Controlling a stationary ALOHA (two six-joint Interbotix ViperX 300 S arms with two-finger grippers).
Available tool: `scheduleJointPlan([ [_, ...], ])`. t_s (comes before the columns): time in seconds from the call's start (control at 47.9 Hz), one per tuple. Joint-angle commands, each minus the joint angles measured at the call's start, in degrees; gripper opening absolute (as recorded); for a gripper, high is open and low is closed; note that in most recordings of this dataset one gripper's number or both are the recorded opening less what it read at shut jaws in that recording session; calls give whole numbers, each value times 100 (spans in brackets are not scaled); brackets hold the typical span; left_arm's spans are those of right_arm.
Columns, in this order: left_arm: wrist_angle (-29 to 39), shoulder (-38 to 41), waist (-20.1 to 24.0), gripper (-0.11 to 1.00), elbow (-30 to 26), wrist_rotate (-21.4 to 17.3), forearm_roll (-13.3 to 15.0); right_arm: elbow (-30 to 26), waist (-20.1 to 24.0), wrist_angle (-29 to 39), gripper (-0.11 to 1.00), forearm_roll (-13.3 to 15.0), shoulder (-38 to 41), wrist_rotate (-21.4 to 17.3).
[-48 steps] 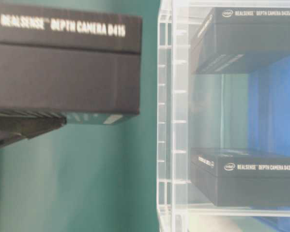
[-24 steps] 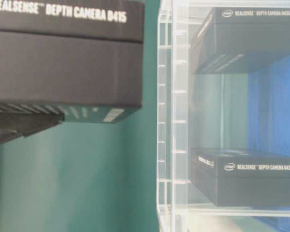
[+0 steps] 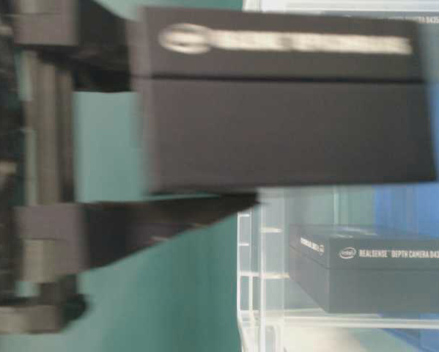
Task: Take the box out of the case with the right arm.
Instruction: 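Carry the black box toward the front of the table with the right gripper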
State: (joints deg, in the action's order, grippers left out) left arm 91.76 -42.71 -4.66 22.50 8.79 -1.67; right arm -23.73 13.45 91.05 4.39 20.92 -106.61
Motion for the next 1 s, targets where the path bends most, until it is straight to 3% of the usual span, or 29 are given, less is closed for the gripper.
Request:
scheduleJointPlan([
  [0.0,-18,-26,-9,0,-141,-9,-18,255,18,-431,65,-70,-149,-62],
  [0.459,-18,-18,-9,0,-141,-9,-18,1925,70,-2426,65,-448,-149,-316],
  [0.981,-18,9,-9,0,-149,-9,-18,2101,79,-2689,65,-448,-149,-299],
])
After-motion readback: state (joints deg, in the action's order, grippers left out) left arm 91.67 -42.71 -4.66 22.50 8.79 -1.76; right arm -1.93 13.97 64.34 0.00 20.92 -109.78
